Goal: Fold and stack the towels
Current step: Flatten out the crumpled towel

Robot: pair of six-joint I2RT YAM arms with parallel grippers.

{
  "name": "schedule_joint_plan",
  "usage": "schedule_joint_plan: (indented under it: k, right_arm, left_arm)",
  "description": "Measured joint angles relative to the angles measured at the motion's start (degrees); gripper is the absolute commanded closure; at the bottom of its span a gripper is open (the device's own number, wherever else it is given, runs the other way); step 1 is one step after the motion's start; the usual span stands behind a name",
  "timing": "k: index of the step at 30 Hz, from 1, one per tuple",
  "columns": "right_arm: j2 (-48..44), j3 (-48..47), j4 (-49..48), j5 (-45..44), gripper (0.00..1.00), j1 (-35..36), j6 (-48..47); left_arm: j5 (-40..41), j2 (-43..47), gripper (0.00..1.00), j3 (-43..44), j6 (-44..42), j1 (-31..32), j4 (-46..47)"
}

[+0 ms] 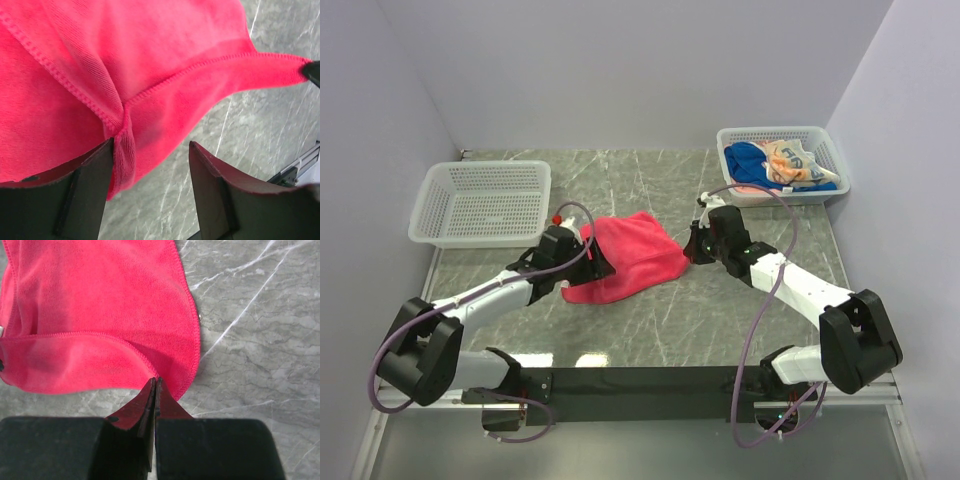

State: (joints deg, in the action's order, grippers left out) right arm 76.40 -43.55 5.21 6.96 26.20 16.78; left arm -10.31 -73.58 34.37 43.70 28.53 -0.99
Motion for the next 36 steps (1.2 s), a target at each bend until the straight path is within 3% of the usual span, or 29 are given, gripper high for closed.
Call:
schedule_joint_plan:
  k: [16, 26, 36]
  right_arm:
    - [-0.1, 0.2, 0.0, 0.0, 1.0, 0.0, -0.1]
    - [-0.2, 0.4, 0.0, 0.1, 1.0, 0.0, -0.1]
    - [-0.2, 0.9, 0.0, 0.2, 1.0, 0.0, -0.1]
  left_arm:
    - [12.4, -0.3, 0.35, 8.1, -0.1, 10.0, -11.2]
    - [19.9, -5.6, 0.35, 10.5, -1.5, 13.7, -14.8]
    - [22.9, -8.4, 0.51, 10.5, -2.6, 14.3, -13.2]
